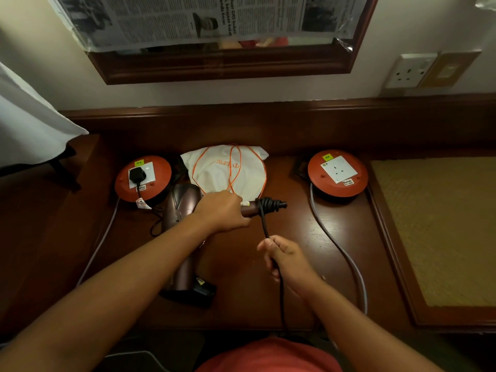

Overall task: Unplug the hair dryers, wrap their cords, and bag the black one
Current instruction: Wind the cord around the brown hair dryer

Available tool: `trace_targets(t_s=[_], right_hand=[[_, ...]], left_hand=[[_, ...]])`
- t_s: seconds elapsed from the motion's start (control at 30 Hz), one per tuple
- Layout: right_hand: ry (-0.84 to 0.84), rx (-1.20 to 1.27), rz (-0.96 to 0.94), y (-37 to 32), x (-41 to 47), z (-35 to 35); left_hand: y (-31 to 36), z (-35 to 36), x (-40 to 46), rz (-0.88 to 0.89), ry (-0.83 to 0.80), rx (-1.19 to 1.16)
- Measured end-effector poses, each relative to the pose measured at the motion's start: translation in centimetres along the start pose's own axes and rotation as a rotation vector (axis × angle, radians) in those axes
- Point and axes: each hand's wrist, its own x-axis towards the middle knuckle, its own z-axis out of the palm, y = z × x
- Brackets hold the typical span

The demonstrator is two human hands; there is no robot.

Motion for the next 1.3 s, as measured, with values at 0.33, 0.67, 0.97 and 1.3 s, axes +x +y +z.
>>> trace_targets(t_s=[0.33,0.67,0.97,1.3], right_hand=[[0.049,-0.115,-0.024,-2.2,4.2,-2.6],[0.028,-0.415,-0.196,-6.8,7.5,-5.0],[0.063,-0.486,-0.19,-7.5,8.3,-5.3],[-0.064,-0.319,0.013,-8.1,8.5,-5.9]], left_hand=[[0.1,-1.9,1.4,-0.048,0.099,-0.108],[-0.8,-3.7,3.3,-0.072,0.163,-0.153],[-0.7,-3.9,3.6,-0.081,0.141,-0.215],[-1.4,-3.9,3.8,0.037,0.09,-0.248]])
